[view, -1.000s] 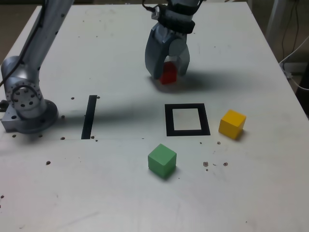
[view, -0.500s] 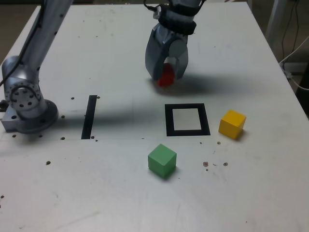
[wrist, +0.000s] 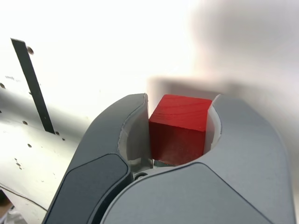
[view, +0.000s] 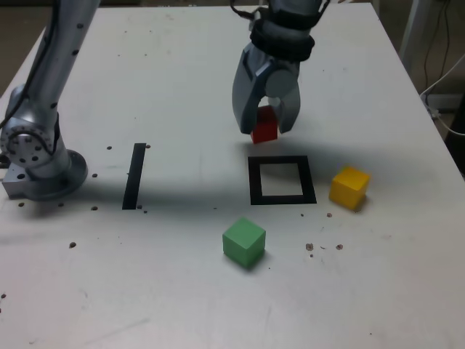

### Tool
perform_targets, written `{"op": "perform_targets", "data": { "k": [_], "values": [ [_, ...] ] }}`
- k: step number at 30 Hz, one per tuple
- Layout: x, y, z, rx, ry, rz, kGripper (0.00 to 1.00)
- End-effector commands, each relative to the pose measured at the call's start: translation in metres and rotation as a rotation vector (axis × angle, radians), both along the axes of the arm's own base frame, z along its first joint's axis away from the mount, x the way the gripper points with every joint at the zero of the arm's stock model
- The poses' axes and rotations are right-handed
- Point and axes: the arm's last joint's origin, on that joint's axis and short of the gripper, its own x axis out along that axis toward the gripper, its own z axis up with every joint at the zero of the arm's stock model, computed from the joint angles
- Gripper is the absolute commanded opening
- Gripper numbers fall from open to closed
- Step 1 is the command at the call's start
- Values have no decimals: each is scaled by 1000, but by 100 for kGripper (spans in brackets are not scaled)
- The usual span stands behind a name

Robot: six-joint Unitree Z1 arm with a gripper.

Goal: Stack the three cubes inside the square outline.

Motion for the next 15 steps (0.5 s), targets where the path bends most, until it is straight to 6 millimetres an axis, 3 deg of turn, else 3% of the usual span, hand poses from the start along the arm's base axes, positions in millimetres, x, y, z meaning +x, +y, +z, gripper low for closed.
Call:
{"op": "perform_targets", "data": {
  "k": [1, 15],
  "values": [
    [1, -8, 2, -4, -5, -13, 30],
    [8, -43, 2, -21, -12, -96, 30]
  ]
}}
